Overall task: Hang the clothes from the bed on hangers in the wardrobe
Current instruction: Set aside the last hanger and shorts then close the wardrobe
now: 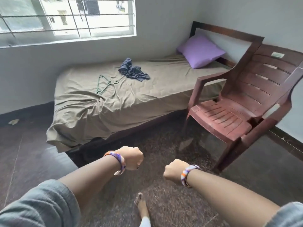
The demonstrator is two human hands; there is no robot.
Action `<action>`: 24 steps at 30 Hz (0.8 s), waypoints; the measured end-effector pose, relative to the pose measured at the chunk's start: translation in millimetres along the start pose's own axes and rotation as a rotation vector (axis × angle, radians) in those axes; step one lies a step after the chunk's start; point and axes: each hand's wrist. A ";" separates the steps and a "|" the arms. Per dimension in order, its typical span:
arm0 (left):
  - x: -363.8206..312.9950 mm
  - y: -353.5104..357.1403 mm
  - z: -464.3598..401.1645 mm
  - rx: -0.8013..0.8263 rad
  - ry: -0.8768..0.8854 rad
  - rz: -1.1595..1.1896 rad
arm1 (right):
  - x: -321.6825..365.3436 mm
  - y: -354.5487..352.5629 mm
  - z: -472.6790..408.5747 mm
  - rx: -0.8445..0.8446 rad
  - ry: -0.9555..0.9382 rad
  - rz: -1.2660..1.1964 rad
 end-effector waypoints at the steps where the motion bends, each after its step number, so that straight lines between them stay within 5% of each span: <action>1: 12.8 -11.1 -19.6 0.006 0.000 0.001 | -18.4 -9.9 -16.8 0.013 0.015 -0.032; 17: 240.8 -215.9 -272.5 0.084 0.082 0.085 | -311.2 -180.8 -236.5 -0.018 0.041 -0.314; 24: 343.0 -273.6 -376.6 0.105 -0.054 0.259 | -430.9 -239.1 -347.5 -0.001 -0.050 -0.367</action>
Point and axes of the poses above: each hand's wrist, its own z-axis away from the middle knuckle, its own y-axis out of the palm, x = y × z, and after that the axes turned 12 degrees about x, right-handed
